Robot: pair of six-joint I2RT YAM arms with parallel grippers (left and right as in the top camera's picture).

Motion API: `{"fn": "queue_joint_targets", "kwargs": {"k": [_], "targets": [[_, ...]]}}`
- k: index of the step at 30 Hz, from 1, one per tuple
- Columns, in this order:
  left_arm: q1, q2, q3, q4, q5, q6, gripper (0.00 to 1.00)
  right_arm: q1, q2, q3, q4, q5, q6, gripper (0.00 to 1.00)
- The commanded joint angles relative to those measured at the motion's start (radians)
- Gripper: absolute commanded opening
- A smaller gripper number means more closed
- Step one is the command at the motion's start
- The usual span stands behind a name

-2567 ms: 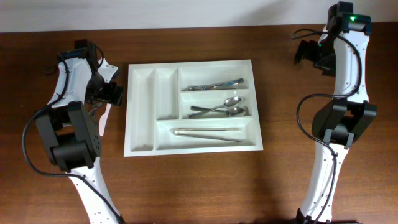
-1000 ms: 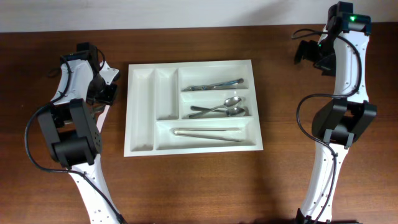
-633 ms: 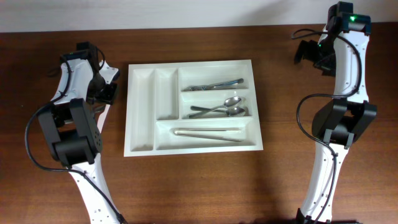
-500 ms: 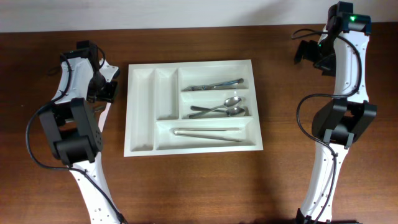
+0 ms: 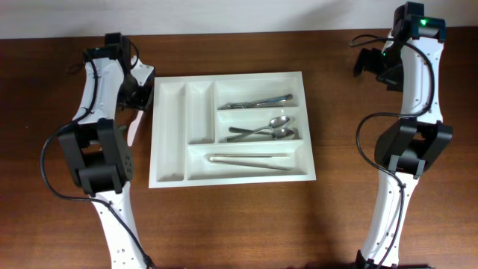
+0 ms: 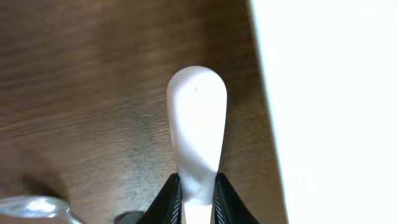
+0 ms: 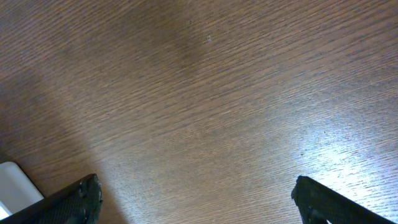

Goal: Pack container
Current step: 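Carry the pink knife over the tray's second-left compartment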

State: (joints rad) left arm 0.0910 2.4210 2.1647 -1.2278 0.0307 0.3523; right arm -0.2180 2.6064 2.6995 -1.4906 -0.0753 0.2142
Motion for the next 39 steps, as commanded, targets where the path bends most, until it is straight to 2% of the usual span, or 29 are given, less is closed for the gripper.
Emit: {"fn": "queue_joint_targets", "kwargs": {"k": [1,4,8,14,20,26,29,39], "targets": [[0.008,0.008,0.085,-0.027,0.014,-0.05,0.02,0.002,0.003,0.018,0.0,0.002,0.012,0.99],[0.008,0.008,0.156,-0.063,0.013,-0.059,0.02,0.002,0.003,0.018,0.0,0.002,0.012,0.99],[0.008,0.008,0.25,-0.105,0.006,-0.129,0.02,0.002,0.003,0.018,0.0,0.002,0.012,0.99],[-0.018,0.008,0.339,-0.188,0.044,-0.352,0.02,0.002,0.003,0.018,0.0,0.002,0.012,0.99],[-0.095,0.008,0.34,-0.232,0.052,-0.499,0.02,0.002,0.003,0.018,0.0,0.002,0.012,0.99],[-0.198,0.01,0.34,-0.231,0.049,-0.521,0.02,0.002,0.003,0.018,0.0,0.002,0.012,0.99],[-0.245,0.013,0.34,-0.232,-0.002,-0.571,0.02,0.002,0.003,0.018,0.0,0.002,0.012,0.99],[-0.319,0.057,0.34,-0.297,-0.012,-0.596,0.02,0.002,0.003,0.018,0.0,0.002,0.012,0.99]]}}
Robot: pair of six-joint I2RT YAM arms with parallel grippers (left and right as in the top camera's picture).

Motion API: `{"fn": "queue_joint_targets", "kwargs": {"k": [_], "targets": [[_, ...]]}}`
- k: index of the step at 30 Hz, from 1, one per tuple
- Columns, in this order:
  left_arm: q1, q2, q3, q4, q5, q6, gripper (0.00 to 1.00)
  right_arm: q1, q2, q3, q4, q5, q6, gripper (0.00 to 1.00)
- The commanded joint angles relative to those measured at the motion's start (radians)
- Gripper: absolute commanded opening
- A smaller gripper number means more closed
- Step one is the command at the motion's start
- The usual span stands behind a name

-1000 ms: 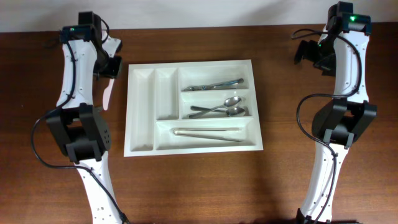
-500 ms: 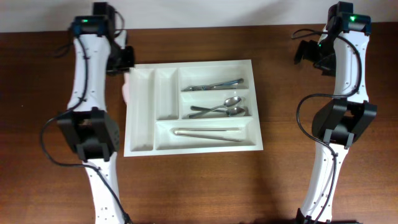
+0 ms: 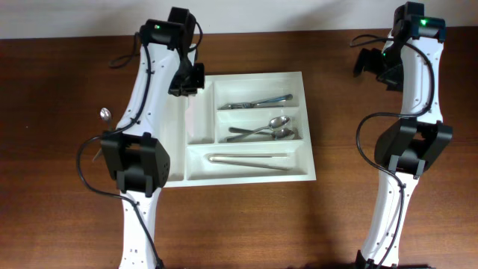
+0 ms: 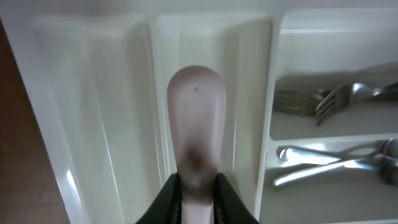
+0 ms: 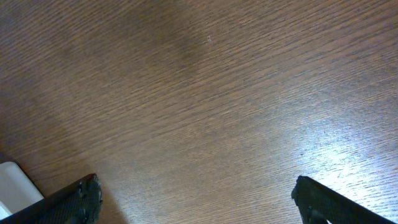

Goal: Pack container
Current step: 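Carry the pink knife over the tray's second-left compartment, then release the pink knife in the compartment and return the left gripper left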

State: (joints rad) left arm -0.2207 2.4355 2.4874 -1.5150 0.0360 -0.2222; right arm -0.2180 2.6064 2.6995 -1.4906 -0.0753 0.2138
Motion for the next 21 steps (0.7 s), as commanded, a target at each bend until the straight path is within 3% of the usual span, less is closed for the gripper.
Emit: {"fn": "queue_joint_targets", "kwargs": {"k": [1,4,9,10,21], "targets": [[-0.011,0.054,0.017,-0.012,-0.018,-0.021,0.02,0.002,0.003,0.018,0.0,0.002,0.012,0.99],[-0.02,0.077,0.017,-0.011,-0.017,-0.021,0.02,0.002,0.003,0.018,0.0,0.002,0.012,0.99],[-0.024,0.085,0.017,0.008,-0.018,-0.02,0.34,0.002,0.003,0.018,0.0,0.002,0.012,0.99],[-0.024,0.085,0.017,0.014,-0.018,-0.02,0.36,0.002,0.003,0.018,0.0,0.002,0.012,0.99],[0.061,0.078,0.039,-0.008,-0.039,-0.008,0.37,0.002,0.003,0.018,0.0,0.002,0.012,0.99]]}}
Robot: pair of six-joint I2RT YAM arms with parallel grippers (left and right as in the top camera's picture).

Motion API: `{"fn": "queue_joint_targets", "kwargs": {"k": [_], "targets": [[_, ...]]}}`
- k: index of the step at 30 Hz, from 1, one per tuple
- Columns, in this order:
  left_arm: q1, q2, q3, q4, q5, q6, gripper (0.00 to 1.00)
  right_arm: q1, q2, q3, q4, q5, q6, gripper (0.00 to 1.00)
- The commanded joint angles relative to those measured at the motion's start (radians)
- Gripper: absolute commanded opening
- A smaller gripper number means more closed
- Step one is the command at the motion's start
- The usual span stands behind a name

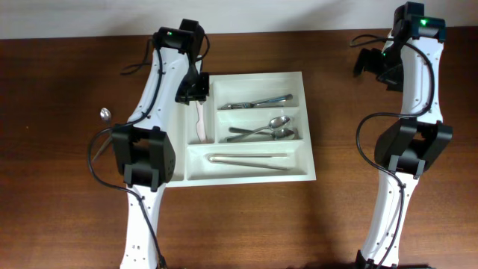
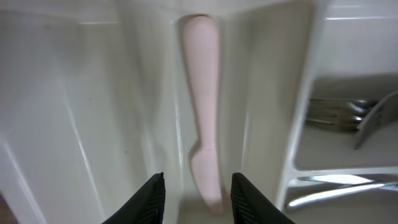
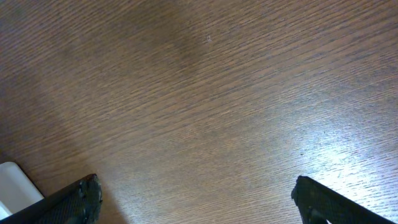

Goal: Pack container
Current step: 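Release the pink knife in the compartment and return the left gripper left, then lower the left gripper and grasp a steel spoon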

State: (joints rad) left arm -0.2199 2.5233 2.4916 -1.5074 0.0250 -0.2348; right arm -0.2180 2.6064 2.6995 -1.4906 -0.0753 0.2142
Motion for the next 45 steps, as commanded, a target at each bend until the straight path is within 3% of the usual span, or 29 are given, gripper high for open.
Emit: {"fn": "queue_joint_targets", "kwargs": {"k": [1,11,18,21,26,36,45], "targets": [[0.083,-0.013,0.043,-0.026,-0.039,0.005,0.36,0.002,0.003,0.018,0.0,0.002,0.012,0.99],[0.332,-0.031,0.071,-0.093,-0.148,0.069,0.36,0.002,0.003,0.018,0.0,0.002,0.012,0.99],[0.42,-0.031,0.061,-0.079,-0.188,0.09,0.36,0.002,0.003,0.018,0.0,0.002,0.012,0.99],[0.428,-0.031,0.058,-0.08,-0.187,0.193,0.36,0.002,0.003,0.018,0.0,0.002,0.012,0.99],[0.427,-0.031,-0.004,-0.107,-0.095,0.541,0.36,0.002,0.003,0.018,0.0,0.002,0.012,0.99],[0.442,-0.031,-0.191,-0.104,-0.043,0.636,0.36,0.002,0.003,0.018,0.0,0.002,0.012,0.99],[0.485,-0.031,-0.22,-0.102,-0.046,0.687,0.36,0.002,0.003,0.018,0.0,0.002,0.012,0.99]]}}
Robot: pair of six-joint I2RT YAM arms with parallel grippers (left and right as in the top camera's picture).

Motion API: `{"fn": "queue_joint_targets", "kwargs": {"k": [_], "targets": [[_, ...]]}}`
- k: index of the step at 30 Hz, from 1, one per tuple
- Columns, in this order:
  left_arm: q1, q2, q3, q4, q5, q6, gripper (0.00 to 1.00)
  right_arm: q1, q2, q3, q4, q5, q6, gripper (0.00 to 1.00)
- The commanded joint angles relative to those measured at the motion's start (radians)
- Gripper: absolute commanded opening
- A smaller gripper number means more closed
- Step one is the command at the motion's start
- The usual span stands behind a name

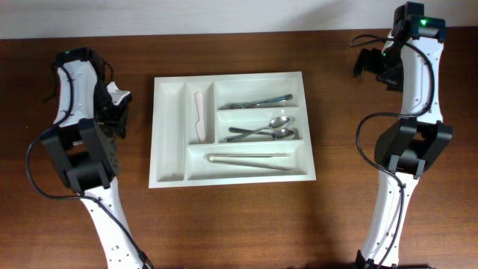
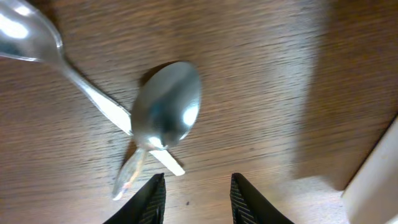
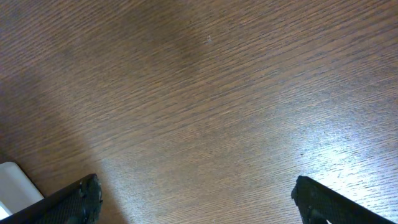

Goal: Pack container
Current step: 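Lower the left gripper and grasp a steel spoon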

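The white cutlery tray (image 1: 170,175) lies mid-table. A pale plastic knife (image 1: 199,116) rests in its second narrow compartment. Forks (image 1: 258,101), spoons (image 1: 265,131) and a long metal utensil (image 1: 250,161) fill the right compartments. My left gripper (image 1: 118,112) hovers left of the tray, open and empty (image 2: 198,200). On the wood just ahead of its fingers lies a metal spoon (image 2: 166,113), crossing the handle of a second spoon (image 2: 28,34). My right gripper (image 3: 199,199) is open over bare wood at the far right (image 1: 367,63).
The tray's white corner (image 2: 376,186) shows at the lower right of the left wrist view. A white corner (image 3: 12,183) shows at the lower left of the right wrist view. The left arm hides both loose spoons from overhead.
My left gripper, which was open over the knife in the tray's narrow compartment, is now left of the tray, open above two spoons on the table. The knife stays in the tray.
My left gripper was shut on the pale knife beside the tray's left edge. Then it held the knife over the narrow compartment. Then it stood open with the knife lying there. Now it is back over the table's left side. The right arm has not moved.
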State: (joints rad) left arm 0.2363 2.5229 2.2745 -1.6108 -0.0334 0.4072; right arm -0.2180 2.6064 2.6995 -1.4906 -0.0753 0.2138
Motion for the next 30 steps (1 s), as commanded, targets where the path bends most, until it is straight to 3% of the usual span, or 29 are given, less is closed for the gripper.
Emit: {"fn": "queue_joint_targets", "kwargs": {"k": [1,8,30], "targets": [[0.033,-0.031,-0.003,0.002,0.012,0.053,0.36,0.002,0.003,0.018,0.0,0.002,0.012,0.99],[0.063,-0.031,-0.004,0.026,0.05,0.085,0.41,0.002,0.003,0.018,0.0,0.002,0.012,0.99],[0.058,-0.031,-0.015,0.088,0.09,0.145,0.41,0.002,0.003,0.018,0.0,0.002,0.012,0.99]]}}
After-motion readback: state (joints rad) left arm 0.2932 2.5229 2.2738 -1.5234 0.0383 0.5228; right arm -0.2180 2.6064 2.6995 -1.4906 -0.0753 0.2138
